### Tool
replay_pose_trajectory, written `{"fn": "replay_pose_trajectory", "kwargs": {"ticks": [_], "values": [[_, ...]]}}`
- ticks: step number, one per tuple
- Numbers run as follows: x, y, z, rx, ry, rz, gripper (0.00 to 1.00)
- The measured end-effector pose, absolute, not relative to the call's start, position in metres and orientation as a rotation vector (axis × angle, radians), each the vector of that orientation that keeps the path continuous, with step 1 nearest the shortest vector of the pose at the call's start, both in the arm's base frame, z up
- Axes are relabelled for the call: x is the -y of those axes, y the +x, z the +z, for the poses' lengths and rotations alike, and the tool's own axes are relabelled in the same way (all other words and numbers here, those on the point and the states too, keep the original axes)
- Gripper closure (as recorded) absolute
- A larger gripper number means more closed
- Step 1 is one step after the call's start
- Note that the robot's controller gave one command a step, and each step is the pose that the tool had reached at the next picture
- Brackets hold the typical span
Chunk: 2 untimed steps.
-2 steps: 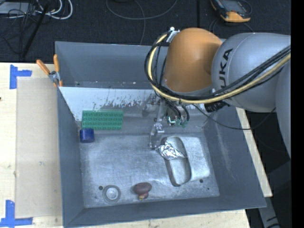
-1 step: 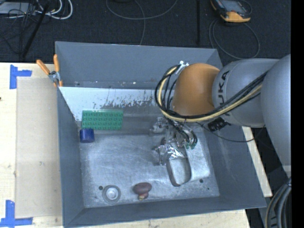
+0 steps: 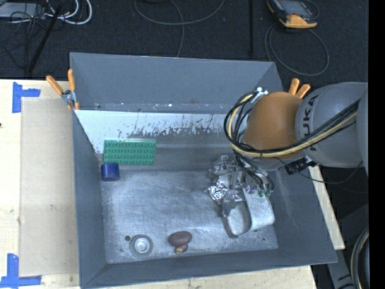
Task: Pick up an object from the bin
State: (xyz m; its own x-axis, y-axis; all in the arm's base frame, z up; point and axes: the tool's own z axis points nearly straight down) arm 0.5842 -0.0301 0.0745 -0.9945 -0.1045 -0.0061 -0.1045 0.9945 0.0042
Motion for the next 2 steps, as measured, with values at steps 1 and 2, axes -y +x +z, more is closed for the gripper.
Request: {"fn": "replay_pose_trajectory", "kwargs": {"ticks": [1,2], "values": [[0.028,0.587,0.076,-3.122,-0.168,0.006,1.0],[0.014,0.593,0.203,-3.124,-0.223,0.0,1.0]]}}
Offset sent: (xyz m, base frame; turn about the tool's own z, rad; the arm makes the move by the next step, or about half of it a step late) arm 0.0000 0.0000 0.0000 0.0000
